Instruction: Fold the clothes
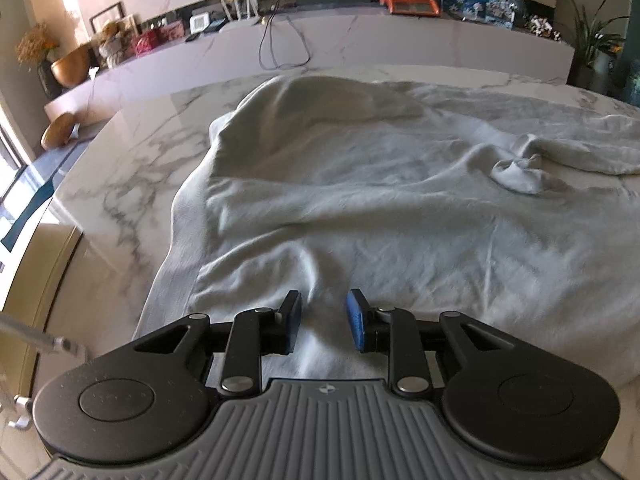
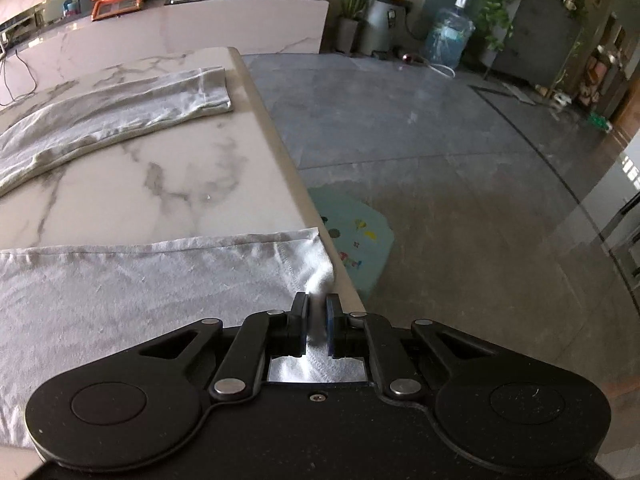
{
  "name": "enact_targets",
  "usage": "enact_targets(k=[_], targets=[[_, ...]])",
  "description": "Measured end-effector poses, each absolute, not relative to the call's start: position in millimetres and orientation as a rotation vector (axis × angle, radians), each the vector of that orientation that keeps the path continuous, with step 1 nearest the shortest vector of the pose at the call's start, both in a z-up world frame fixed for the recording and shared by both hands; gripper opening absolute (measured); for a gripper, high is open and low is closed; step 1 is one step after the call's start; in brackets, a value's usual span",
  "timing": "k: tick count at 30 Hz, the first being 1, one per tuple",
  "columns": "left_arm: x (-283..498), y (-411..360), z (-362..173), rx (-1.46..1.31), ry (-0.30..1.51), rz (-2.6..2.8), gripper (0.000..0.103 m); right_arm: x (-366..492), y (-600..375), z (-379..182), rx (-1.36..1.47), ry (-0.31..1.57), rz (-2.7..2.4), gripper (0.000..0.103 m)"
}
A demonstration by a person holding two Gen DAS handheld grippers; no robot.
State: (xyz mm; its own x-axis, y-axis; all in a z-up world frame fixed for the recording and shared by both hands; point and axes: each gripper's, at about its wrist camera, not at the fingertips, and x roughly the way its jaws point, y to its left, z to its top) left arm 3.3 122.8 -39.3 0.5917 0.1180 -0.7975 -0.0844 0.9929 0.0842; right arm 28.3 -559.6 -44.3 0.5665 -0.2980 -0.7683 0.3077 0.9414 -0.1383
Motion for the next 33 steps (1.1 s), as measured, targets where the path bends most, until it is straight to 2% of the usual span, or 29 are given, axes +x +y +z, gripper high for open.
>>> enact_targets(k=[4,6,14,19,25,33], targets=[[-4.9,137.7,-37.8,-0.006,0.962,0.131,0.025,23.6,-553.7,-35.8,-0.01,0.873,-0.365,0.012],[-6.6,141.6,-36.2,-0.019,0.972,0.123,0.025,19.0,-547.8,-27.1,-0.022,0.834,-0.384,0.02],[28.7,164.2,6.6,-0.005,0.867,0.097,0.024,28.4,-470.9,-16.4,-0.037,0.766,-0.179,0.02],[96.1,235.0,27.4,-0.136,0.822,0.171,0.024,56.2,-404.1,-29.3,-0.085,0.789,-0.019,0.023],[159.9,290.4,-9.9,-0.304,0.858,0.165,0.024,87.5,-357.9,-34.1,-0.148,0.805,0.072,0.028],[182.6,302.1,-42.3,-0.456,0.855,0.144,0.03,109.6,-328.8,-31.3,-0.184,0.791,0.153,0.03]])
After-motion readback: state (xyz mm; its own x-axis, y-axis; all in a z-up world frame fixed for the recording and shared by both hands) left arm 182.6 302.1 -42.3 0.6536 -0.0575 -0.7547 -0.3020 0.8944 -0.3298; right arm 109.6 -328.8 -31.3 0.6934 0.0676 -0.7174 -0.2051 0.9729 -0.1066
